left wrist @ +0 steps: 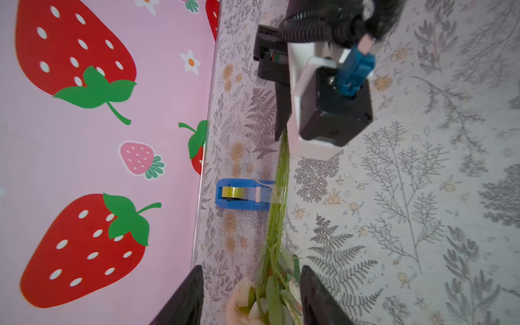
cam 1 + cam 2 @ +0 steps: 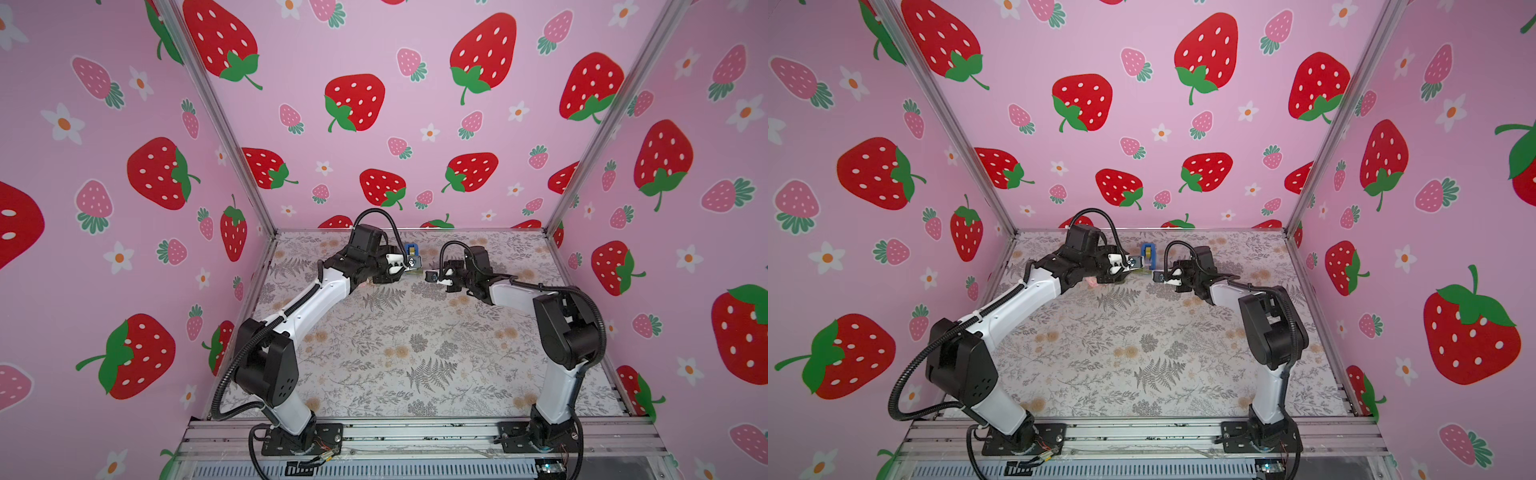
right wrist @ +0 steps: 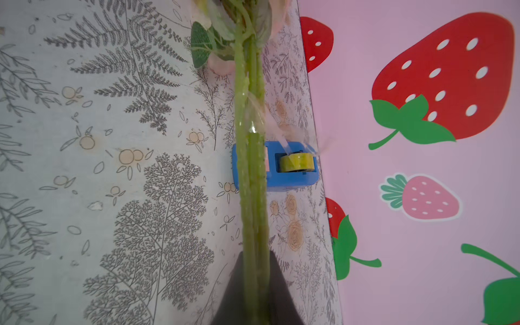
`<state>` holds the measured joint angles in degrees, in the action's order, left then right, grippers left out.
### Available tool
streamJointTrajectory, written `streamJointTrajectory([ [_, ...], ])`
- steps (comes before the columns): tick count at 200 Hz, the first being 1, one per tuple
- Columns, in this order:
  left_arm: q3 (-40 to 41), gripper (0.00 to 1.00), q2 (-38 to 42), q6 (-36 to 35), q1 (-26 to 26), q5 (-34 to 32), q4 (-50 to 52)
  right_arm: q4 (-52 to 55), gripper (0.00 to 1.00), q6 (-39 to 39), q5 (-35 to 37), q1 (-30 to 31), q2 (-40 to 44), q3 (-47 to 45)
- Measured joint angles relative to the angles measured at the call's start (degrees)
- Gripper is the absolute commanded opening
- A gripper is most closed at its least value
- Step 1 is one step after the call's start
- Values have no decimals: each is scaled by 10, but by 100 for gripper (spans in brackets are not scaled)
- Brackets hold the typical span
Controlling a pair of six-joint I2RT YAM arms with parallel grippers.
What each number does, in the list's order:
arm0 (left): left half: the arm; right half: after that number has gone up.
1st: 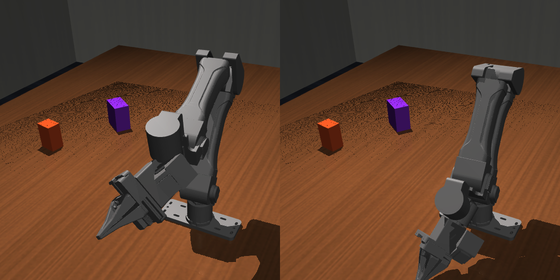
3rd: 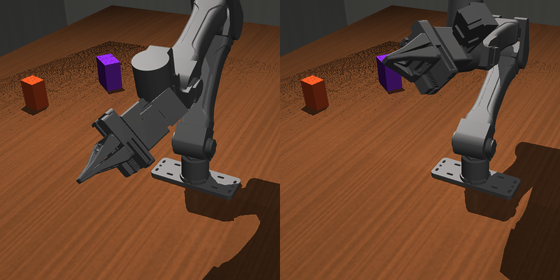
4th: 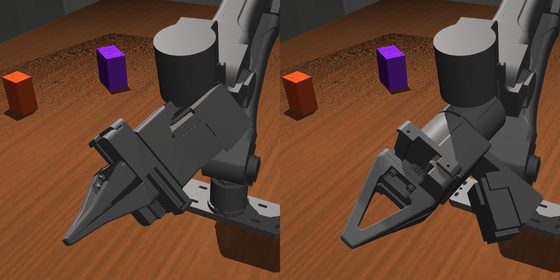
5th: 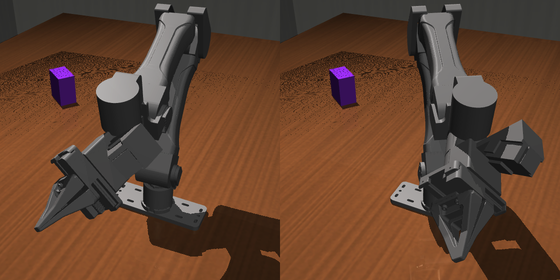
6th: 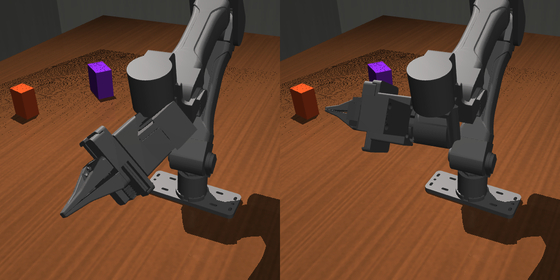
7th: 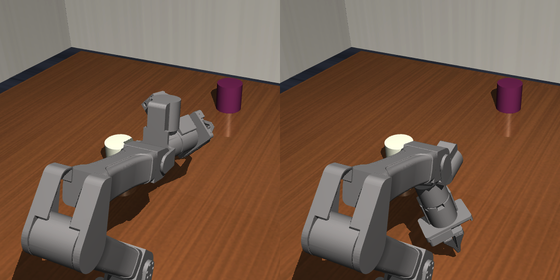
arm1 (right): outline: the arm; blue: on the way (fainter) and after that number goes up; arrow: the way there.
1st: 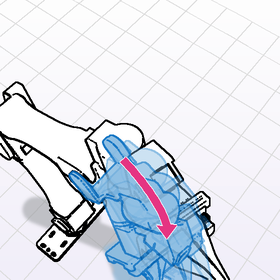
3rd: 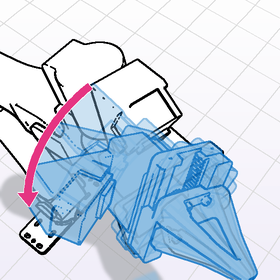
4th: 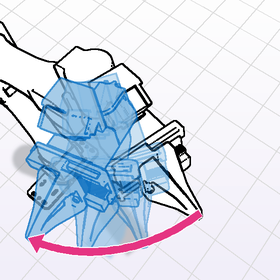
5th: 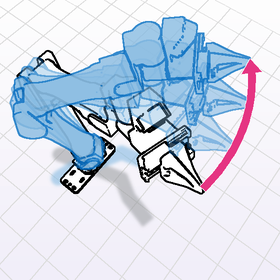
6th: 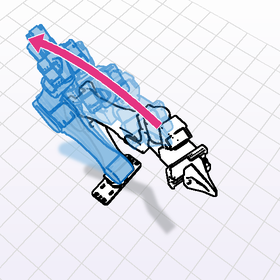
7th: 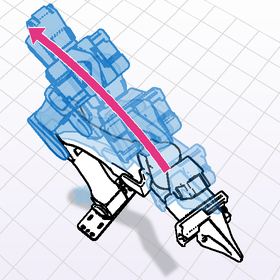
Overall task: Wrap bouquets with tape
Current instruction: Wrap the tape around the bouquet.
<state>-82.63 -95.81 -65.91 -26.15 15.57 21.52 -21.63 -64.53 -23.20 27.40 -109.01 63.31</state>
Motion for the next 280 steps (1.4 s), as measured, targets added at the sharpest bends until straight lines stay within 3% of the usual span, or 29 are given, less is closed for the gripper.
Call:
streamJointTrajectory([
  [86,-105,50,-112,2,1,9,163,-215,0,-76,-15,26,1,-104],
  [192,-196,51,-213,2,1,-22,226,-350,0,-117,-19,36,4,-165],
  [212,-210,45,-228,3,1,-27,246,-356,0,-128,-19,37,5,-169],
  [266,-248,7,-255,5,-2,-26,306,-362,0,-146,-12,39,13,-175],
  [272,-249,0,-255,6,-2,-25,308,-361,6,-148,-11,39,15,-176],
  [280,-249,0,-255,5,-2,-25,310,-362,23,-148,-9,40,16,-179],
])
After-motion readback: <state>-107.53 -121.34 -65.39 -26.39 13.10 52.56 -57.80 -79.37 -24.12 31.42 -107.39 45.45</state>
